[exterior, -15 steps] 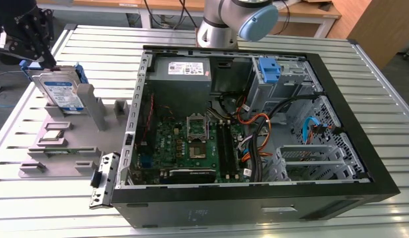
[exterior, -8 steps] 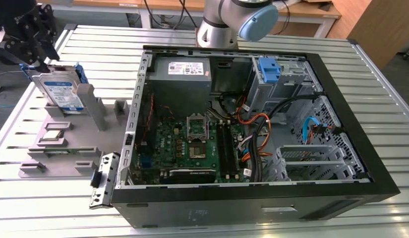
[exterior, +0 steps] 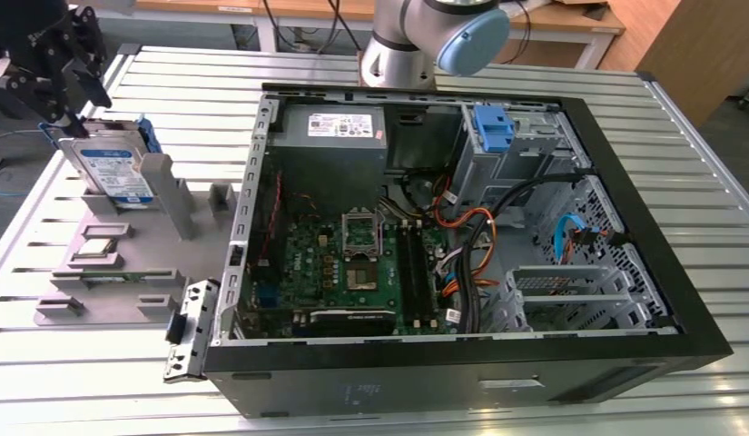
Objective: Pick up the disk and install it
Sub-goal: 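Pick up the disk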
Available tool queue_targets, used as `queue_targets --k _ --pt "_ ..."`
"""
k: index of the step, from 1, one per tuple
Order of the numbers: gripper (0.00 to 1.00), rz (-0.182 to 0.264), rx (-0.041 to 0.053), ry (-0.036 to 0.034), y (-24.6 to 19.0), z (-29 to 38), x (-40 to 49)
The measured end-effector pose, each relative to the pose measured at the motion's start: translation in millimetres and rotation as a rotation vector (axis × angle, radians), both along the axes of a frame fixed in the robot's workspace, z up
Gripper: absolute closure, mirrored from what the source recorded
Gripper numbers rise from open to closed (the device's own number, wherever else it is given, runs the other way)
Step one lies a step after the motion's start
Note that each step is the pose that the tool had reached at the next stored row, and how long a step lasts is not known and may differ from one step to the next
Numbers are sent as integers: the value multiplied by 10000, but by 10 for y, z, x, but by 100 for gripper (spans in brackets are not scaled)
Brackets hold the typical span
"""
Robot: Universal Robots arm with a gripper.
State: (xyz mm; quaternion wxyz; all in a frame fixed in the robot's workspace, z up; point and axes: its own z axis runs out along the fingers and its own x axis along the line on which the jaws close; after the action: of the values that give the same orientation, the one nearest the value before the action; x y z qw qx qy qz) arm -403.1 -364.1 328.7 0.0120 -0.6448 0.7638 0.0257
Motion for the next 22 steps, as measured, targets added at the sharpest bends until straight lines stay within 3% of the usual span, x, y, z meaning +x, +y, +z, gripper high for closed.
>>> queue_targets --k 16,22 --pt "41 116 0 0 0 -218 0" --pt "41 757 2 -3 1 -236 0"
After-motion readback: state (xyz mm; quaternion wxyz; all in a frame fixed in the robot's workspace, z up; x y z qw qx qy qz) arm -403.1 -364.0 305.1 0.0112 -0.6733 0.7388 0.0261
